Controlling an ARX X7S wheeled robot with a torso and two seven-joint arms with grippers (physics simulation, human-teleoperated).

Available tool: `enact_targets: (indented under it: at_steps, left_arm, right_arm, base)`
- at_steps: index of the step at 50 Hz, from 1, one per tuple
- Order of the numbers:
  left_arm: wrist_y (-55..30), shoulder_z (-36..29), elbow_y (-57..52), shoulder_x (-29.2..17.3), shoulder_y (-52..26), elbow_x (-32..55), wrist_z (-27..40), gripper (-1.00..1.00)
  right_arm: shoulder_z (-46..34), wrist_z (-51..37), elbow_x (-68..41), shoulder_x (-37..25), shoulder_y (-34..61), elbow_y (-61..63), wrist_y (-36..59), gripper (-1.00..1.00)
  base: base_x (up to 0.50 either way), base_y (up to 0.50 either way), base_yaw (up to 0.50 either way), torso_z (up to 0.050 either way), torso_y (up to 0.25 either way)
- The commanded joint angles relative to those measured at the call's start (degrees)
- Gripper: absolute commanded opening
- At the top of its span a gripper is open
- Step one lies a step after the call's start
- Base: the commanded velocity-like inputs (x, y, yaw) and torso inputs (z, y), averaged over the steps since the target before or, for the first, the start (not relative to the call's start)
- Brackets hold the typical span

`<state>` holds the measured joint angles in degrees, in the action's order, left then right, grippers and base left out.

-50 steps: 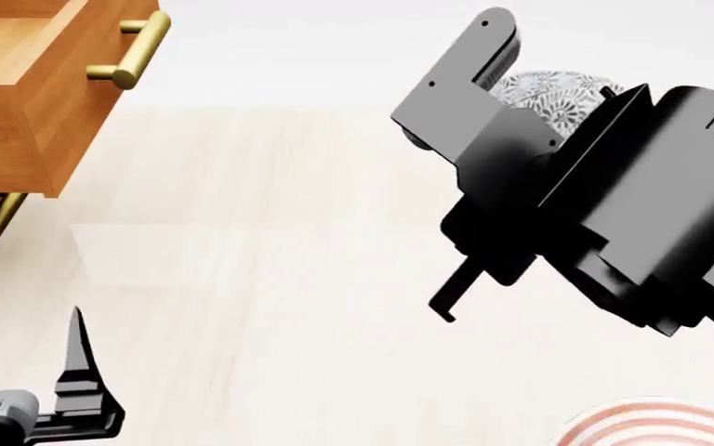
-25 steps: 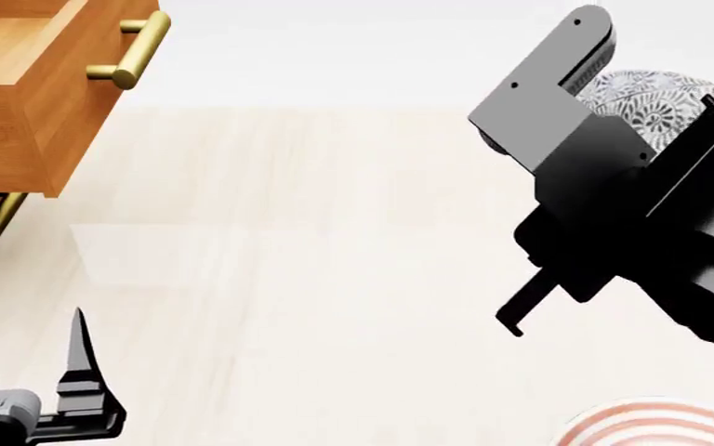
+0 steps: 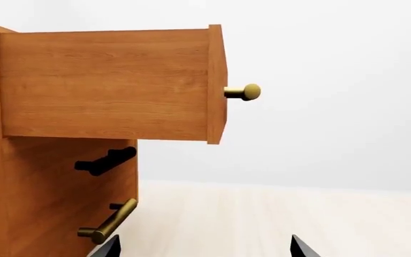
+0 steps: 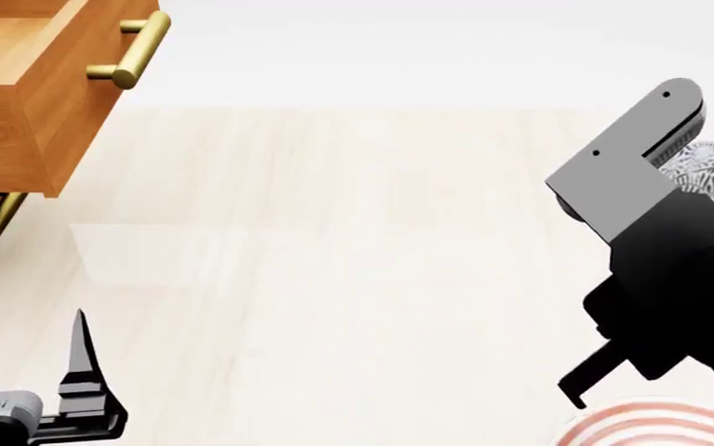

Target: Put the bowl on the plate.

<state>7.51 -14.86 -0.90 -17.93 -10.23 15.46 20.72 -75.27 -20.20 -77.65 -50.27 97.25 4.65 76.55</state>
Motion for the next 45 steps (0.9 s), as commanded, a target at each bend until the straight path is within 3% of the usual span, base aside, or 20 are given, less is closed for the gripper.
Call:
enact_targets:
  at_steps: [1, 12, 45]
  left_arm:
    - [-0.1, -0.1, 0.0, -0.1, -0.3, 0.1, 0.1, 1.00]
    - [-0.1, -0.3, 0.3, -0.2, -0.6, 0.6, -0.1, 1.00]
    - [0.5, -0.9, 1.2, -0.2, -0.9, 0.5, 0.1, 1.00]
  right_arm:
    - [0.5, -3.5, -2.2, -2.3, -1.0, 1.7, 2.3, -1.00]
    - [0.8, -7.8, -7.1, -4.6, -2.5, 2.9, 3.9, -1.00]
    - [1.7, -17.4, -17.2, -13.0, -9.9, 13.7, -2.9, -1.00]
  base:
    - [0.00, 0.00, 0.00, 0.000, 0.000]
    - [0.00, 0.00, 0.00, 0.000, 0.001]
    - [0.00, 0.00, 0.00, 0.000, 0.000]
